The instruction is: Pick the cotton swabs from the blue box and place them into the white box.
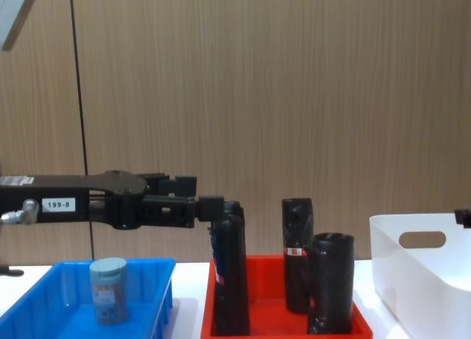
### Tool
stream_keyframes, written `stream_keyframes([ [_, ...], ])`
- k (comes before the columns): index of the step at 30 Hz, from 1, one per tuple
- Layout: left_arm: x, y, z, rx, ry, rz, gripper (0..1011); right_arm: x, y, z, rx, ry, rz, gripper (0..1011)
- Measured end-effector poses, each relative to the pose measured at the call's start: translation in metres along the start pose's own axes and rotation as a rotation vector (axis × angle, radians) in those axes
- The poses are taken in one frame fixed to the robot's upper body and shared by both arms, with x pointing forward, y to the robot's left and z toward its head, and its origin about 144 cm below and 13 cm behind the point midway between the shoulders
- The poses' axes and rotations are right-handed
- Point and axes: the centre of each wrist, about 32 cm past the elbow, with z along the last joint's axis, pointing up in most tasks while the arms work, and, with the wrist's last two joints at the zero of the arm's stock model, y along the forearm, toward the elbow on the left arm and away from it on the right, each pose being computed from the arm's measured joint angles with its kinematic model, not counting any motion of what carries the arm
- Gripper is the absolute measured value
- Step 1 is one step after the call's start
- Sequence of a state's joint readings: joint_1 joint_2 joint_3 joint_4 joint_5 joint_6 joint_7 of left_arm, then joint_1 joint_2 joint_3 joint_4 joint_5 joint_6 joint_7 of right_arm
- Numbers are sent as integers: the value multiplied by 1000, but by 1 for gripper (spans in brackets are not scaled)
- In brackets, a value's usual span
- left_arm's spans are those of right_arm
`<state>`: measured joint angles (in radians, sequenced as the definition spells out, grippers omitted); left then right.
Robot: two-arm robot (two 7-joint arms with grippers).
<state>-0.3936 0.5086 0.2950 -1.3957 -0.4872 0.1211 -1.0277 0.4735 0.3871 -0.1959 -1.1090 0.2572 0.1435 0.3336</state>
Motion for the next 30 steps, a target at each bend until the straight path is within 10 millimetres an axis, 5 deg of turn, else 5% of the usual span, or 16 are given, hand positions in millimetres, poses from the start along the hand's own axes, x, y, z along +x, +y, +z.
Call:
stream_keyframes([
  [15,-1,-1,0,1,-1,6,1004,-1,-1,-1,3,0,-2,1002],
  [30,-15,-17,-5,14,-33,119,1004,-38,-18,-7,69,-10,8,1002],
])
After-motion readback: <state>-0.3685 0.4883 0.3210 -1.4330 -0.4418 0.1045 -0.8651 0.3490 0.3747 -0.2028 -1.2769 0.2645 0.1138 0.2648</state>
